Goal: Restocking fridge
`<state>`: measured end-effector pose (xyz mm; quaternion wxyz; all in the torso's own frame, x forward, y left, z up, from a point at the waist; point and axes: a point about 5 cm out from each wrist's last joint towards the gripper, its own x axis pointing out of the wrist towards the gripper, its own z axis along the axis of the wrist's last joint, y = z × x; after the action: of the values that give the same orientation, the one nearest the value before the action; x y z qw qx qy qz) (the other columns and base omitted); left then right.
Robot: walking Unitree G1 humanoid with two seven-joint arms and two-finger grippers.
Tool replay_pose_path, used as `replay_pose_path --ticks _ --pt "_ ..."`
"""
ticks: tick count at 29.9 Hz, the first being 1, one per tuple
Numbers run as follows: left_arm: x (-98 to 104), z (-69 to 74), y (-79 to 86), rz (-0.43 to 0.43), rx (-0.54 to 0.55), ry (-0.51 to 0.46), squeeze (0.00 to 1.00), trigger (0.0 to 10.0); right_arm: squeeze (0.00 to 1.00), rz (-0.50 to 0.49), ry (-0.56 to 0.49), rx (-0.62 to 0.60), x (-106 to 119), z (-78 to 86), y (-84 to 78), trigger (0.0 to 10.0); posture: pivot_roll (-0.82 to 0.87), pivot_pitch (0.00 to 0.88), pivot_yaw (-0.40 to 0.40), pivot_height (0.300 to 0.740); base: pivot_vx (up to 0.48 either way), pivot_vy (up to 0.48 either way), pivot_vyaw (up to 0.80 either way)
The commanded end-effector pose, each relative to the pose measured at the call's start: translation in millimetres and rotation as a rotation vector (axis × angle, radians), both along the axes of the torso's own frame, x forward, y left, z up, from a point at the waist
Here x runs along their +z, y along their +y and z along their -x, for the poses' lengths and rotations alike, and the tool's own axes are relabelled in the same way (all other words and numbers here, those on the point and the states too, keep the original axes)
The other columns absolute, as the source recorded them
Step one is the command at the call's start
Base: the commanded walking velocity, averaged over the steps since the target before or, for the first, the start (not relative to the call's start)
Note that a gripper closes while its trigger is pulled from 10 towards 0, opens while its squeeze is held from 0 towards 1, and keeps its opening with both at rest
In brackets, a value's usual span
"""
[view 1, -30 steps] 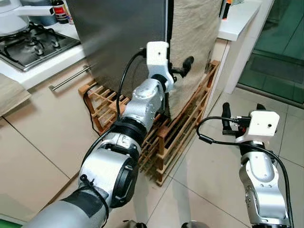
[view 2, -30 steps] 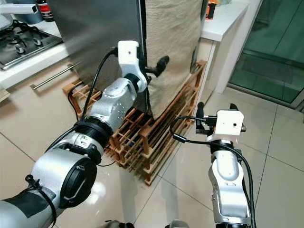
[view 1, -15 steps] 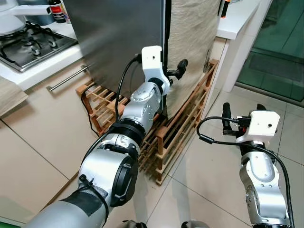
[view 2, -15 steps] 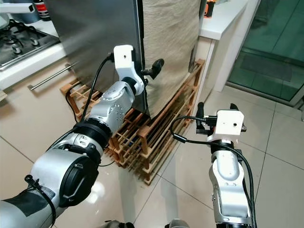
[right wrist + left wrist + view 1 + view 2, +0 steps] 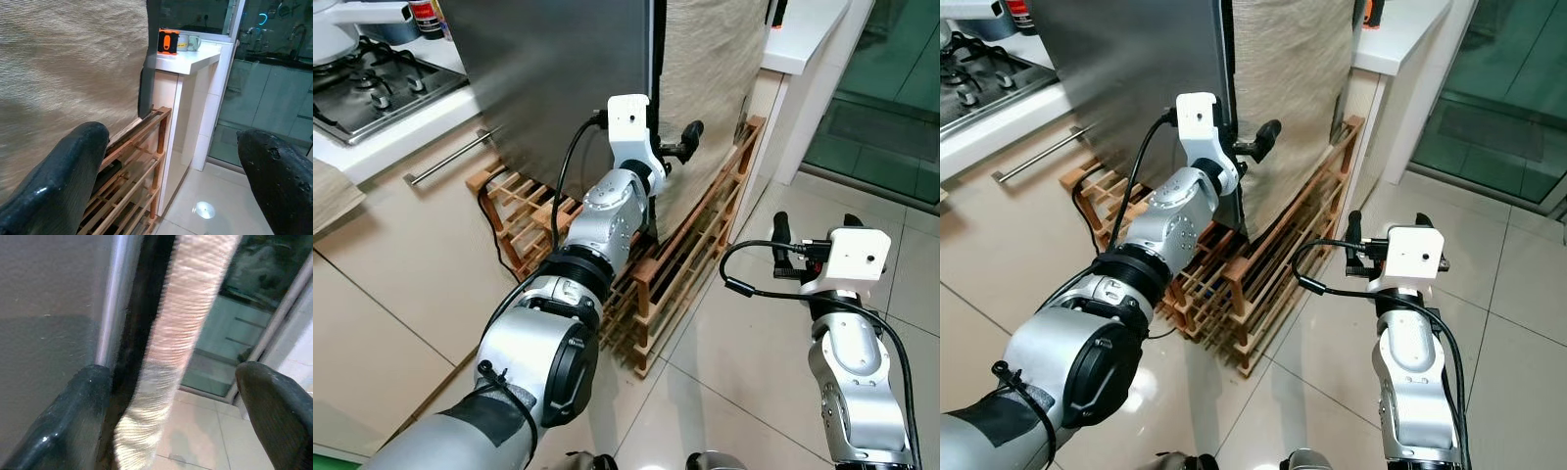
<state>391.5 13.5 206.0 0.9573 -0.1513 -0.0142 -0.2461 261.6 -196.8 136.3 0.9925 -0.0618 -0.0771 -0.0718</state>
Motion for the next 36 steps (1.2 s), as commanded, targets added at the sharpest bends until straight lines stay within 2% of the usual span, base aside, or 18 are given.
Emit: replay_pose_path --ticks 1,4,5,8,9,10,14,16,17,18,19,21,22,23,24,26,34,36 --pt "18.3 14.8 -44.0 0.029 -0.153 -0.069 0.0 10.0 0.0 0.006 -0.005 0.002 2.9 0.8 0.1 10.0 -0.3 0.035 0.097 0.74 0.0 0.0 0.0" --pt "22.0 19.9 -53.7 0.041 -0.209 -0.09 0.0 10.0 0.0 0.006 -0.005 0.003 2.7 0.8 0.1 10.0 -0.3 0.033 0.098 0.74 0.0 0.0 0.0" --pt "27.0 35.4 -78.4 0.08 -0.345 -0.115 0.0 10.0 0.0 0.008 0.002 -0.007 1.1 3.0 -2.8 10.0 -0.31 0.032 0.098 0.74 0.0 0.0 0.0" --pt "28.0 54.5 -105.5 0.1 -0.466 -0.127 0.0 10.0 0.0 0.01 0.01 -0.012 -0.6 4.7 -4.8 10.0 -0.31 0.029 0.094 0.74 0.0 0.0 0.0" --pt "25.5 65.7 -121.1 0.089 -0.519 -0.12 0.0 10.0 0.0 0.008 0.018 -0.014 -2.2 4.8 -5.0 10.0 -0.31 0.027 0.095 0.74 0.0 0.0 0.0" --pt "25.5 65.7 -121.1 0.089 -0.519 -0.12 0.0 10.0 0.0 0.008 0.018 -0.014 -2.2 4.8 -5.0 10.0 -0.31 0.027 0.095 0.74 0.0 0.0 0.0" --pt "40.1 93.3 -158.6 0.197 -0.662 -0.054 0.0 10.0 0.0 -0.01 0.042 -0.022 -7.6 5.1 -5.3 10.0 -0.34 0.018 0.104 0.74 0.0 0.0 0.0" --pt "48.1 107.1 -173.0 0.235 -0.744 -0.041 0.0 10.0 0.0 -0.011 0.043 -0.029 -8.0 5.2 -6.2 10.0 -0.35 0.016 0.106 0.74 0.0 0.0 0.0" --pt "48.1 107.1 -173.0 0.235 -0.744 -0.041 0.0 10.0 0.0 -0.011 0.043 -0.029 -8.0 5.2 -6.2 10.0 -0.35 0.016 0.106 0.74 0.0 0.0 0.0" --pt "56.3 121.8 -185.5 0.266 -0.829 -0.041 0.0 10.0 0.0 -0.01 0.046 -0.03 -8.4 5.6 -6.4 10.0 -0.35 0.016 0.106 0.74 0.0 0.0 0.0" --pt "56.3 121.8 -185.5 0.266 -0.829 -0.041 0.0 10.0 0.0 -0.01 0.046 -0.03 -8.4 5.6 -6.4 10.0 -0.35 0.016 0.106 0.74 0.0 0.0 0.0" --pt "67.5 138.6 -197.0 0.305 -0.925 -0.055 0.0 10.0 0.0 -0.008 0.049 -0.028 -8.9 5.9 -6.1 10.0 -0.37 0.016 0.105 0.74 0.0 0.0 0.0" --pt "67.5 138.6 -197.0 0.305 -0.925 -0.055 0.0 10.0 0.0 -0.008 0.049 -0.028 -8.9 5.9 -6.1 10.0 -0.37 0.016 0.105 0.74 0.0 0.0 0.0" --pt "79.5 154.4 -203.3 0.35 -1.037 -0.085 0.0 10.0 0.0 -0.005 0.05 -0.027 -8.8 6.0 -5.9 10.0 -0.37 0.016 0.109 0.74 0.0 0.0 0.0" --pt "79.5 154.4 -203.3 0.35 -1.037 -0.085 0.0 10.0 0.0 -0.005 0.05 -0.027 -8.8 6.0 -5.9 10.0 -0.37 0.016 0.109 0.74 0.0 0.0 0.0" --pt "87.1 162.4 -203.0 0.4 -1.122 -0.089 0.0 10.0 0.0 -0.005 0.051 -0.03 -8.9 6.7 -6.2 10.0 -0.37 0.018 0.109 0.74 0.0 0.0 0.0" --pt "88.4 163.6 -199.0 0.429 -1.178 -0.08 0.0 10.0 0.0 -0.005 0.054 -0.032 -9.4 4.7 -6.3 10.0 -0.36 0.016 0.107 0.74 0.0 0.0 0.0" --pt "89.1 161.9 -195.0 0.437 -1.189 -0.073 0.0 10.0 0.0 -0.007 0.058 -0.031 -10.0 -0.5 -6.0 10.0 -0.36 0.015 0.105 0.74 0.0 0.0 0.0"
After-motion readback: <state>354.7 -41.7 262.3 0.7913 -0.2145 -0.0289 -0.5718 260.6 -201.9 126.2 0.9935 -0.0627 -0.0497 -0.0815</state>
